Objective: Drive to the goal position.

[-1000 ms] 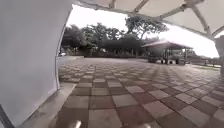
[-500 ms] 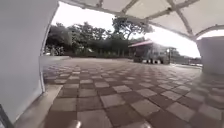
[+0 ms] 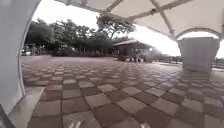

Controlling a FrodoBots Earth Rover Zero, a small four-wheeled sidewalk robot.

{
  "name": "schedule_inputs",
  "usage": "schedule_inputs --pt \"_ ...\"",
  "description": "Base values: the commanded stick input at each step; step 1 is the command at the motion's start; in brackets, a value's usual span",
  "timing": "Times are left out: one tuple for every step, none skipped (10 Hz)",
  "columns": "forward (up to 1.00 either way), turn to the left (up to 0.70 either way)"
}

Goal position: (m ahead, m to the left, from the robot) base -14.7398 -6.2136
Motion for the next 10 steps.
schedule_inputs --pt "0.00 -0.66" --pt "0.00 -0.66" --pt "0.00 -0.66" --pt "0.00 -0.66" --pt "0.00 -0.66" --pt "0.00 -0.66" --pt "0.00 -0.66" --pt "0.00 -0.66" --pt "0.00 -0.66" --pt "0.00 -0.66"
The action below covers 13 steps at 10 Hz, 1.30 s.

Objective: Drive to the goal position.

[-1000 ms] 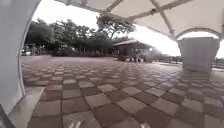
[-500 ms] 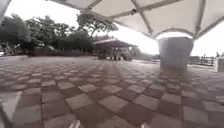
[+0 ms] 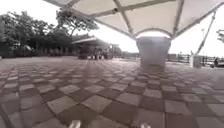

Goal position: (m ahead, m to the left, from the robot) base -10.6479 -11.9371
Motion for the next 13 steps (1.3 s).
schedule_inputs --pt "0.00 -0.66" --pt "0.00 -0.66" --pt "0.00 -0.66" --pt "0.00 -0.66" --pt "0.00 -0.66" --pt "0.00 -0.66" --pt "0.00 -0.66" --pt "0.00 -0.66" --pt "0.00 -0.66" --pt "0.00 -0.66" --pt "0.00 -0.66" --pt "0.00 -0.66" --pt "0.00 -0.66"
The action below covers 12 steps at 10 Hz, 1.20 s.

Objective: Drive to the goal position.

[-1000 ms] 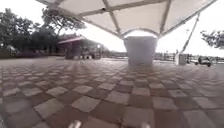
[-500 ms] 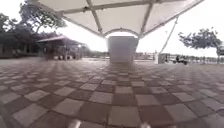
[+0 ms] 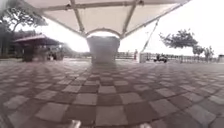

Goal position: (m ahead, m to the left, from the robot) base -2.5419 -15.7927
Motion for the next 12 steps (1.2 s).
schedule_inputs --pt "0.00 -0.66" --pt "0.00 -0.66" --pt "0.00 -0.66" --pt "0.00 -0.66" --pt "0.00 -0.66" --pt "0.01 -0.61" --pt "0.04 -0.30" --pt "0.06 -0.12" --pt "0.07 -0.14" --pt "0.07 -0.14" --pt "0.07 -0.14" --pt "0.07 -0.14"
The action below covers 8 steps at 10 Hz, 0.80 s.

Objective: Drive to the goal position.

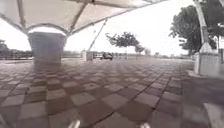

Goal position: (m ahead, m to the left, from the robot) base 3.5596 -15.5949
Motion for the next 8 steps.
schedule_inputs --pt "0.07 -0.14" --pt "0.18 -0.35" --pt "0.64 -0.18" --pt "0.70 -0.04" --pt "0.70 0.00" --pt "0.70 0.00" --pt "0.70 -0.13" --pt "0.70 -0.34"
